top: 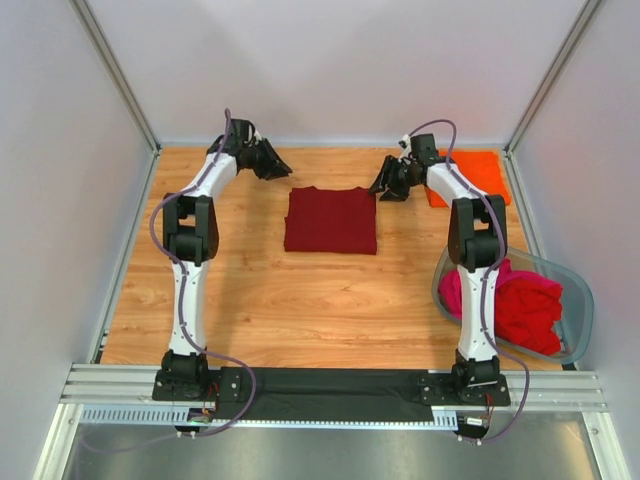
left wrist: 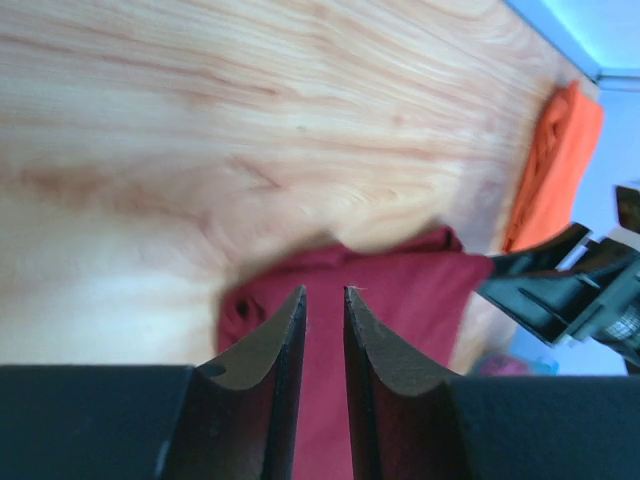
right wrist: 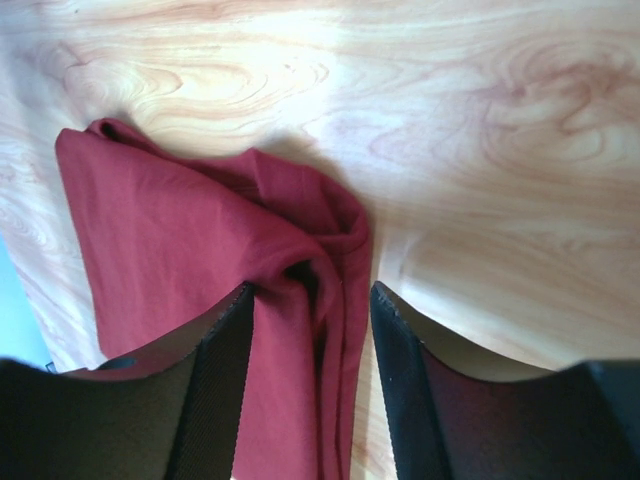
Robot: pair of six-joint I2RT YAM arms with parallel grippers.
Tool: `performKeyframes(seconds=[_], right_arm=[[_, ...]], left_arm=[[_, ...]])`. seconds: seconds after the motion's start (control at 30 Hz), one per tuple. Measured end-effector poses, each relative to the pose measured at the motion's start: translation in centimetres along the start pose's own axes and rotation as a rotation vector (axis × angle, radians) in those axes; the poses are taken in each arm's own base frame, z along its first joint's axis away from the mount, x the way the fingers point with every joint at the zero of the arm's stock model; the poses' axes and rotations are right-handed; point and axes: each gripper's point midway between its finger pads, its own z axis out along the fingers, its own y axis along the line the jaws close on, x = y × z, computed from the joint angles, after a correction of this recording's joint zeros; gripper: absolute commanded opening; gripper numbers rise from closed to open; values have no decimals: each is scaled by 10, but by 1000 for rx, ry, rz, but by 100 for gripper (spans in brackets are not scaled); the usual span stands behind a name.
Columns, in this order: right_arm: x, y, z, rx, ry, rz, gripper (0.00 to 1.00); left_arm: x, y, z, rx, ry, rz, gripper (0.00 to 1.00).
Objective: Fold and stack the t-shirts
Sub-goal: Fold the tshirt
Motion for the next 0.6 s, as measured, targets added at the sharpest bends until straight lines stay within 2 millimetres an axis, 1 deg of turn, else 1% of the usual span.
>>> performKeyframes(seconds=[0.03, 0.07, 0.17, 0.23, 0.3, 0.37, 0.43, 0.53, 0.6], right_arm=[[1, 2, -2, -2, -1, 2, 54], [4, 3, -6, -4, 3, 5, 55], [17, 6, -18, -4, 25, 18, 59], [26, 6, -25, -1, 38, 19, 60], [34, 5, -29, 2, 53, 20, 60], [41, 2, -29, 2, 70, 15, 60], [49, -3, -27, 6, 89, 15, 59], [58, -9, -24, 11, 107, 21, 60], [63, -10, -21, -2, 114, 25, 60]], left_arm=[[0, -5, -8, 1, -3, 5, 28], [1, -12, -20, 1, -8, 12, 28], [11, -37, -53, 19, -19, 54, 28], [21, -52, -68, 36, -17, 91, 28], [37, -63, -75, 51, -2, 129, 28], [58, -65, -71, 54, 32, 154, 27], [80, -57, -59, 36, 83, 161, 27], [111, -31, -38, -19, 172, 150, 27], [120, -10, -28, -62, 210, 135, 27]])
